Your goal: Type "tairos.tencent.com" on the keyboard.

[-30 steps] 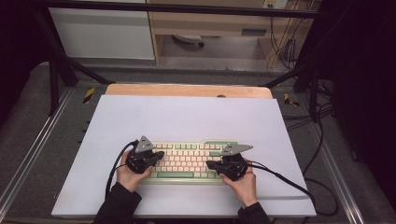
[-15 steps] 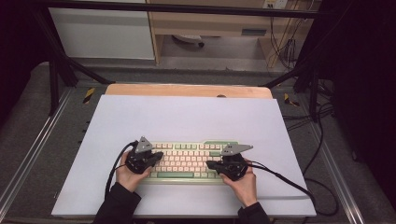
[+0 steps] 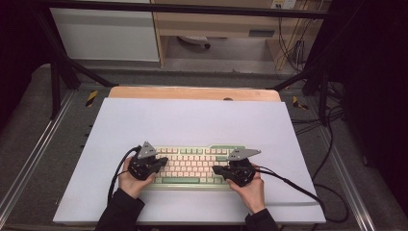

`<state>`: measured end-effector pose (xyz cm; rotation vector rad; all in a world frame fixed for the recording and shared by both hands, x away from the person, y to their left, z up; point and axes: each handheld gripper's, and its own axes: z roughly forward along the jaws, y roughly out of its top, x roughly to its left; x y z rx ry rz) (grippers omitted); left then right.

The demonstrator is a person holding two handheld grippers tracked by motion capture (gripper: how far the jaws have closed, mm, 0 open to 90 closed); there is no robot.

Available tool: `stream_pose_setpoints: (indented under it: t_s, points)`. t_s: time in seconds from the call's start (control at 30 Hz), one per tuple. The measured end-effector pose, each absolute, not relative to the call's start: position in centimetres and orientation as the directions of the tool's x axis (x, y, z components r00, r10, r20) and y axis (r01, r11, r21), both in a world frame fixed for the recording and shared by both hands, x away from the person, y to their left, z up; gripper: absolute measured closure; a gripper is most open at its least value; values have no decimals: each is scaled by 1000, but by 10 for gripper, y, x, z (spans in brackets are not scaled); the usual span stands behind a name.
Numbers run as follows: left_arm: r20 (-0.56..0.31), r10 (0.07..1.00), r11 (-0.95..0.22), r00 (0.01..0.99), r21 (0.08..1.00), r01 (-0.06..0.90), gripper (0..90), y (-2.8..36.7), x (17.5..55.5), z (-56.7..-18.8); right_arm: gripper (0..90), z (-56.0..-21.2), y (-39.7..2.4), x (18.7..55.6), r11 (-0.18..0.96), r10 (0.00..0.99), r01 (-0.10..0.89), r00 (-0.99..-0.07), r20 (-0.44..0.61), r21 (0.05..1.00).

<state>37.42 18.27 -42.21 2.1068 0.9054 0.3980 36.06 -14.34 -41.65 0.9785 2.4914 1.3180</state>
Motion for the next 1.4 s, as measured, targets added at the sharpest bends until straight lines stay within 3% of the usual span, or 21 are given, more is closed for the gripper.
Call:
stream_pose_setpoints:
  t_s: [1.4]
  points:
    - [-59, 730, -381, 680, 792, 478, 900, 225, 349, -419, 900, -415, -107, 363, 418, 580, 471, -797, 171, 777]
